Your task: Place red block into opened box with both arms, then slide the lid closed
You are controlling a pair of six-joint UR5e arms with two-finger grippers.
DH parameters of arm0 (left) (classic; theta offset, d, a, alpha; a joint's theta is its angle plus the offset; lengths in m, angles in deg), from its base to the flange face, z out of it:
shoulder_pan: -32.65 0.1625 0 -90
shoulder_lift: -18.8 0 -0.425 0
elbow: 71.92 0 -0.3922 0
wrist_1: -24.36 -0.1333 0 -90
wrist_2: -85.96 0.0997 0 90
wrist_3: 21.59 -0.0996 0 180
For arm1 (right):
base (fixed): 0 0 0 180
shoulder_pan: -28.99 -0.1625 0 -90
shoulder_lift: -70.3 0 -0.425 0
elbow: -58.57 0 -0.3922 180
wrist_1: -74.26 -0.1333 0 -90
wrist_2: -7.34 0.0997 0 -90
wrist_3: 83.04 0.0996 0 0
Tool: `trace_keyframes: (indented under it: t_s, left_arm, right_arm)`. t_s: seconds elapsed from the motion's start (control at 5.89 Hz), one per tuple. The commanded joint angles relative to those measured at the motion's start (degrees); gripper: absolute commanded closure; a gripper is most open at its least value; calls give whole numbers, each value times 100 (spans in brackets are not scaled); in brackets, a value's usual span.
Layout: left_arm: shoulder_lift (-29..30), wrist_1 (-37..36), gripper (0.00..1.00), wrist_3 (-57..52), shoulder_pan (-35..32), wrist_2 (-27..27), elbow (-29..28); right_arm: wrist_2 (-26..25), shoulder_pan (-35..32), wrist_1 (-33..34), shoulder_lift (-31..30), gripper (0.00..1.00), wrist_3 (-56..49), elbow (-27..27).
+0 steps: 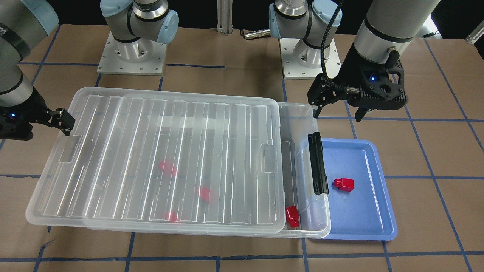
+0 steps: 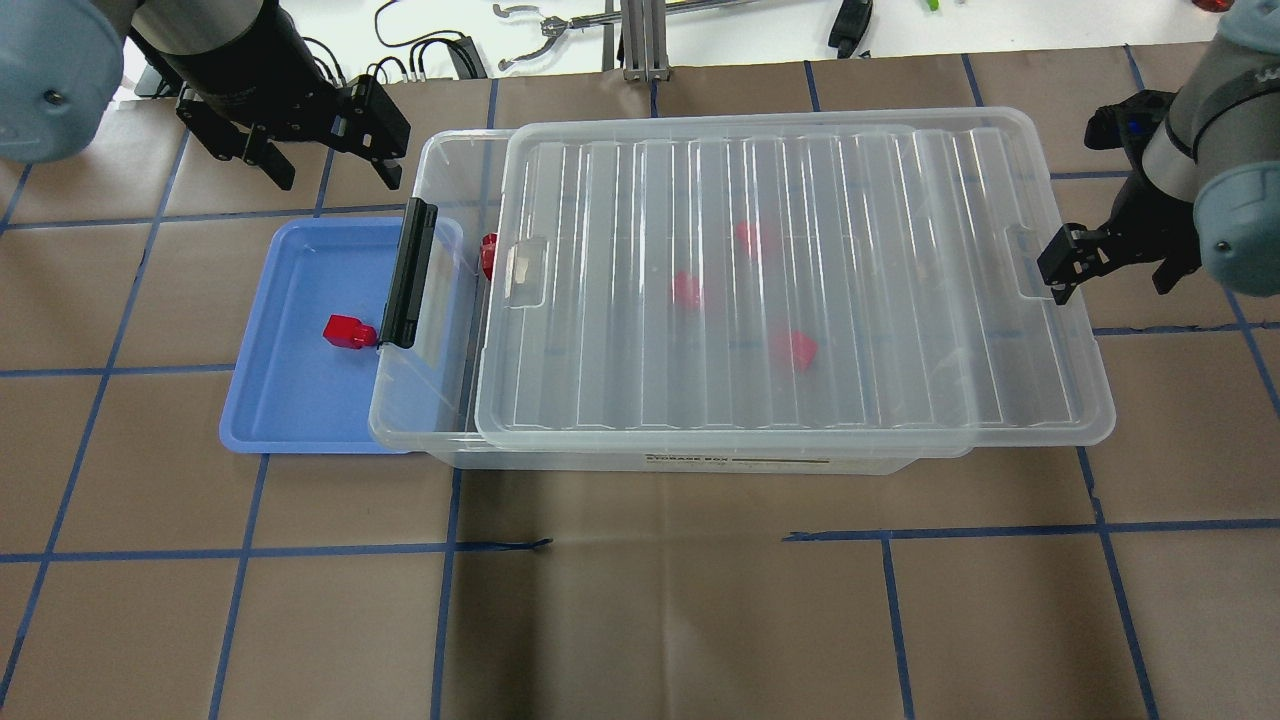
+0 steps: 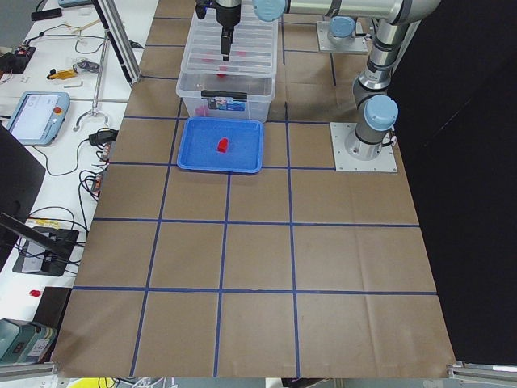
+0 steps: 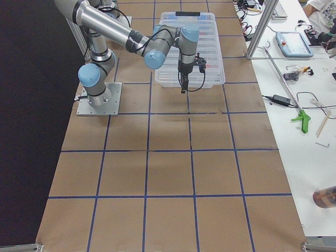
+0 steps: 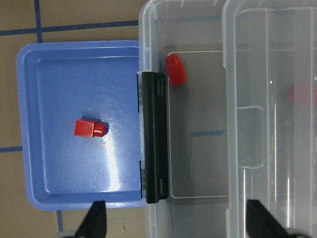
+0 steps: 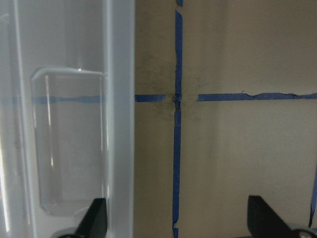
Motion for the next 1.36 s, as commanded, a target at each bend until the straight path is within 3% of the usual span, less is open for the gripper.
trace_keyframes:
  t_s: [0.0,0.85,1.19]
  left_arm:
    - [-22,69,2,-1045,0,4,43]
    - [30,61,2,-5929,175,91,211]
    - [-14,-18,2,-7808,718,233,63]
  right_arm:
    - [6,338,0,0,0,-211,0]
    - [-2,1059,9,-17,0,-782,-44]
    - [67,1061,-52,-122,0,-713,-79]
